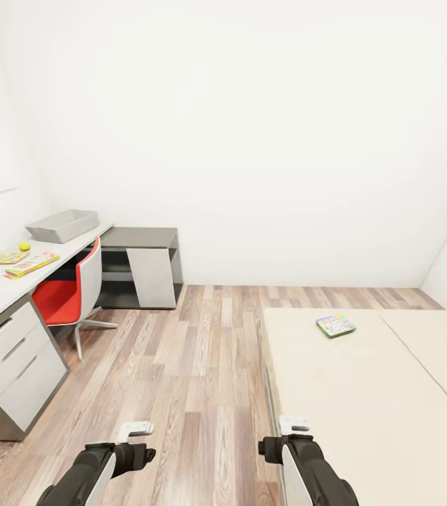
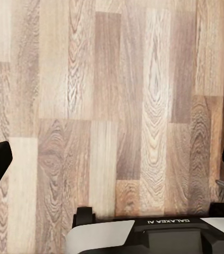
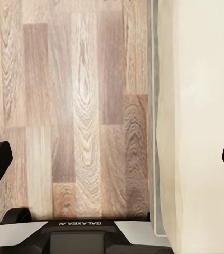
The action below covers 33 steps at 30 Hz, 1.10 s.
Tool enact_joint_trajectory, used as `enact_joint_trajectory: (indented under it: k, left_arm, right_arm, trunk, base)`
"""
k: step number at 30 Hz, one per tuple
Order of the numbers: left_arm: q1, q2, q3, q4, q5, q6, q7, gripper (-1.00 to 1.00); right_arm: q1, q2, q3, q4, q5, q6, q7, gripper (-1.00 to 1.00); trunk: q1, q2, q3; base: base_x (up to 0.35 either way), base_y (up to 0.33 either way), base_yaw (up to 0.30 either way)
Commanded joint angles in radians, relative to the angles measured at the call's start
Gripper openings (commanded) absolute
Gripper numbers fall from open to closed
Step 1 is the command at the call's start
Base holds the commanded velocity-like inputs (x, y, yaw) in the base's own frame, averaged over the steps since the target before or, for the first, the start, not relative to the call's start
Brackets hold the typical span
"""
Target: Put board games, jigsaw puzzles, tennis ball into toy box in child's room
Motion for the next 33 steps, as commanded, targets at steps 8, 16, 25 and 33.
enact_joint_trajectory:
  k: [8, 16, 25, 33]
  left_arm:
    - [-0.001, 0.000, 0.003, -0.001, 0.002, 0.006, -0.004, 1.00]
    - [-0.001, -0.001, 0.003, -0.001, 0.002, 0.006, -0.004, 1.00]
    - [-0.001, 0.000, 0.003, -0.001, 0.002, 0.006, -0.004, 1.00]
    - [-0.001, -0.001, 0.003, -0.001, 0.002, 0.006, -0.004, 1.00]
  right_arm:
    - [-0.001, 0.000, 0.000, -0.001, -0.004, 0.004, -0.005, 1.00]
    - [-0.001, 0.000, 0.000, -0.001, -0.004, 0.003, -0.005, 1.00]
    - [-0.001, 0.000, 0.000, -0.001, -0.005, 0.003, -0.005, 1.00]
    - [-0.001, 0.000, 0.000, -0.001, -0.004, 0.003, -0.005, 1.00]
  trunk:
    - [0.001, -0.002, -0.002]
    - [0.001, -0.002, -0.002]
    - [0.001, -0.002, -0.002]
    - [0.001, -0.002, -0.002]
  base:
    - [0.000, -0.004, 0.000]
    - [0.000, -0.083, 0.000]
    - [0.000, -0.067, 0.000]
    - [0.000, -0.006, 0.000]
